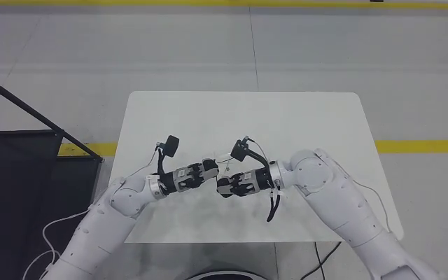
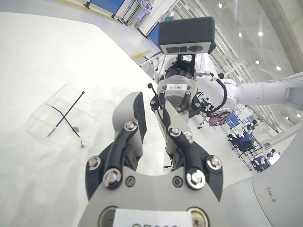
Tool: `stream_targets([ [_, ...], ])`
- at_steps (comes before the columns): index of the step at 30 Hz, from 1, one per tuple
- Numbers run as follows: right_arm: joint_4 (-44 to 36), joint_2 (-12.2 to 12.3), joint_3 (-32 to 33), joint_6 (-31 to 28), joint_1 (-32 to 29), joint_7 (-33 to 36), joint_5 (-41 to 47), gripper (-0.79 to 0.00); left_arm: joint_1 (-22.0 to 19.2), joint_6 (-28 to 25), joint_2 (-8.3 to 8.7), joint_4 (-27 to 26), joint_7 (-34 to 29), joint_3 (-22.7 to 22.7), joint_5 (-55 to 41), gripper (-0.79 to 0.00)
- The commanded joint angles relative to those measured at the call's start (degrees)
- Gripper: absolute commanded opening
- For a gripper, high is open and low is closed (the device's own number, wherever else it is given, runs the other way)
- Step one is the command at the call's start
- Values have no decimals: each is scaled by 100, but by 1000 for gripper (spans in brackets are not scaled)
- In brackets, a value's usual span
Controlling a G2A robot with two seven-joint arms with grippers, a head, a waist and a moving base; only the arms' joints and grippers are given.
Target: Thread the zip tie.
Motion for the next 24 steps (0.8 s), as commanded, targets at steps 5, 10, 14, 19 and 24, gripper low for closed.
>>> stream_targets([
  [5, 11, -2, -9, 19, 1, -10, 5, -785, 0, 21, -9, -9, 17, -8, 20, -650],
  [10, 13, -2, -11, 19, 0, -25, -13, -785, 16, 46, -14, -31, 28, -19, 42, -720],
  [14, 18, -1, -10, 30, -2, -33, -6, -785, 27, 53, -15, -52, 19, -34, 65, -782],
  [19, 24, 2, -5, 36, -6, -38, -21, -785, 39, 45, -18, -65, 16, -44, 70, -785],
  [24, 30, 6, 4, 44, -8, -34, -8, -785, 43, 42, -23, -81, 27, -55, 98, -785],
])
